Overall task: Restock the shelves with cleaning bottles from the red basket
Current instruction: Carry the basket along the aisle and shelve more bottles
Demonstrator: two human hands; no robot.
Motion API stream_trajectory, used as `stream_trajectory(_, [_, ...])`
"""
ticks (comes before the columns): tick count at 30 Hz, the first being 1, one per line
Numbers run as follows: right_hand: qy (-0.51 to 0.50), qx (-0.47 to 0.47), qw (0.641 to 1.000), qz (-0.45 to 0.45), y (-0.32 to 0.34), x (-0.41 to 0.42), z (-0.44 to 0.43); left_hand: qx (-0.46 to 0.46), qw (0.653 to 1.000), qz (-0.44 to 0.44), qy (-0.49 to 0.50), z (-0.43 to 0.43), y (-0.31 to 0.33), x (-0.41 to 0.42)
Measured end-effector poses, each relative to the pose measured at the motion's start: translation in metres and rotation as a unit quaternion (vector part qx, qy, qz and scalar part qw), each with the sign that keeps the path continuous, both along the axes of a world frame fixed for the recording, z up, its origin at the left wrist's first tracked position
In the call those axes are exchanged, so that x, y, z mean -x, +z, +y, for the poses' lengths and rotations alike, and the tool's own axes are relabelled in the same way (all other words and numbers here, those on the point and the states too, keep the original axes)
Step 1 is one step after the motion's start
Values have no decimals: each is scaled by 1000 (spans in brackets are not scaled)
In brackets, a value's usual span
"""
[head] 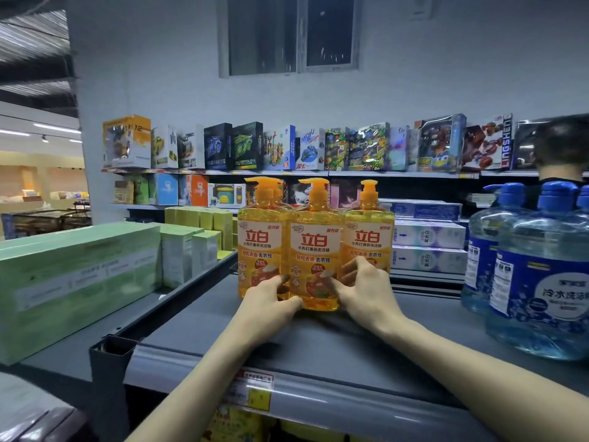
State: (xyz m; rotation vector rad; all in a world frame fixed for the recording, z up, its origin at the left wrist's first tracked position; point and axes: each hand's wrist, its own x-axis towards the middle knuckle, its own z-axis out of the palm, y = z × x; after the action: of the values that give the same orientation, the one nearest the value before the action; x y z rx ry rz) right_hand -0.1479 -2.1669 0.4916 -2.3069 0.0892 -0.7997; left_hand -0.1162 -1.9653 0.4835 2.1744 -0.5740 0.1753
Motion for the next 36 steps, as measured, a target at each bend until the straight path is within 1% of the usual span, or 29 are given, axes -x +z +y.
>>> stream_trajectory(10, [-17, 11, 1000, 5, -4, -5, 4, 8, 1000, -7, 17, 0, -3, -3])
stream_trajectory(14, [-27, 53, 997, 41, -1, 0, 3, -3, 1000, -9, 11, 0, -1, 0])
stream_trajectory(18, [-10, 127, 987, 93, 4, 9, 1, -23, 1000, 0, 16, -1, 3, 1])
stream_trajectory(22, [17, 191, 971, 145, 12, 27, -6, -79, 996, 5, 30, -6, 8, 5])
stream_trajectory(25, [13, 243, 955, 169, 15, 48, -13, -143, 989, 10, 41, -14, 14, 13])
stream_trajectory(29, [-14, 275, 940, 199, 17, 81, -29, -201, 979, 8, 19, -35, 25, 42])
stream_trajectory(31, [-23, 288, 935, 205, 20, 104, -38, -232, 972, -18, 17, -51, 30, 64])
stream_trajectory(34, [-29, 333, 919, 210, 27, 148, -60, -291, 953, -79, 27, -80, 36, 104])
stream_trajectory(36, [-42, 355, 911, 205, 33, 185, -81, -306, 943, -125, 40, -99, 39, 137])
